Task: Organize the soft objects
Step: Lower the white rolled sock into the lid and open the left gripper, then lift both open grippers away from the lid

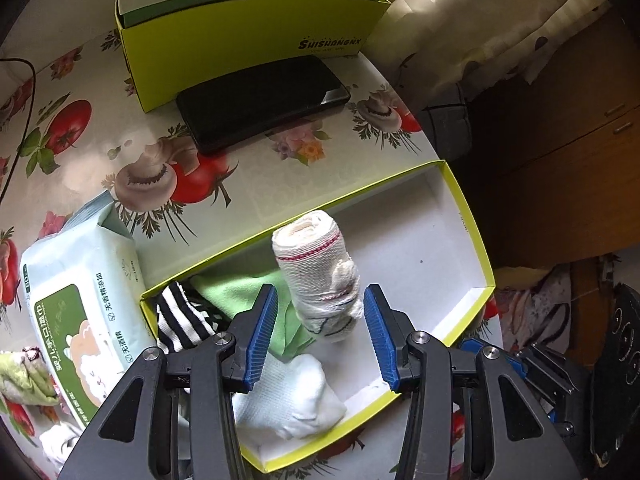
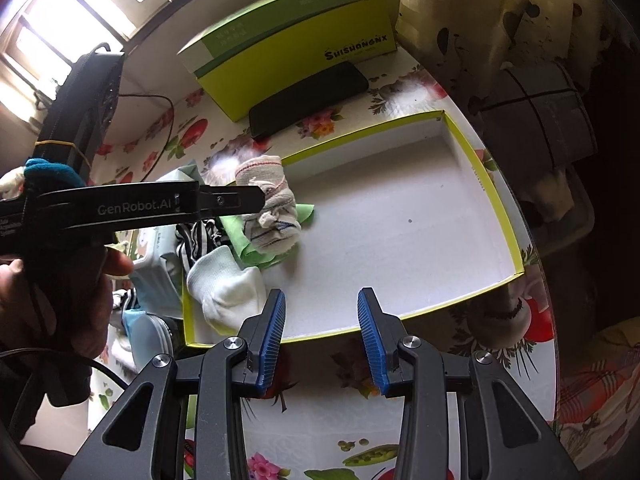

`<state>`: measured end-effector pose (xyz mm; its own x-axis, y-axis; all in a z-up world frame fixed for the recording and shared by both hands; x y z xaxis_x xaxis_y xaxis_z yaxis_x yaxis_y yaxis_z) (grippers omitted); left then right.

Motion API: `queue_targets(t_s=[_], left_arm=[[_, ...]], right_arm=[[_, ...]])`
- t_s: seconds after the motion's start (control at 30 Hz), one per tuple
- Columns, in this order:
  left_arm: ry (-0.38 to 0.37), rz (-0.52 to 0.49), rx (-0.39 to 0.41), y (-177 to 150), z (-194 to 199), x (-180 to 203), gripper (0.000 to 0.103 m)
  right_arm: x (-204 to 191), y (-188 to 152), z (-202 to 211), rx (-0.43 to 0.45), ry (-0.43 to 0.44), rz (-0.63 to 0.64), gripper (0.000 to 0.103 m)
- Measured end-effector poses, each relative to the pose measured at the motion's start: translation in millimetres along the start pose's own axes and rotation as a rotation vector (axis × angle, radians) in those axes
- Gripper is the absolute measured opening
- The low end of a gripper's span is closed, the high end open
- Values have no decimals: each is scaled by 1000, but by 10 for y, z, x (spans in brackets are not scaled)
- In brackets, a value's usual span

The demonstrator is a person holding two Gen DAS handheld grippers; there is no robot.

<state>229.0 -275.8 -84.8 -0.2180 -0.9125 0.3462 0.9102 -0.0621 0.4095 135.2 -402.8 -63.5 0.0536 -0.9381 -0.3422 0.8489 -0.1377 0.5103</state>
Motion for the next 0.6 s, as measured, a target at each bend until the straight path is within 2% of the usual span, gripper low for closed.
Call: queue_targets(t_s=[0.33,0.6], left_arm=[[-29,51,31,-132,392,-142,46],[-1,97,109,-181,913,-391,46]], right_arm=[[-131,147,-24,19,7,30,37],[-423,450,-498,16,59,105,37]])
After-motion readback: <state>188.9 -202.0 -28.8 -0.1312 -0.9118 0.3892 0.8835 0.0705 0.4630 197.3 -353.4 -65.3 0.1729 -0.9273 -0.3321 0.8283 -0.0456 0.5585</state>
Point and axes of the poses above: each gripper's, at about its wrist camera, not at the fingertips, and z roughly against the way its jaws point, x to its right, y to its top, the point moved 5 cm from there along -z, roughly the way its jaws point, and after that the axes turned 13 degrees about x, right-handed, at the moved point
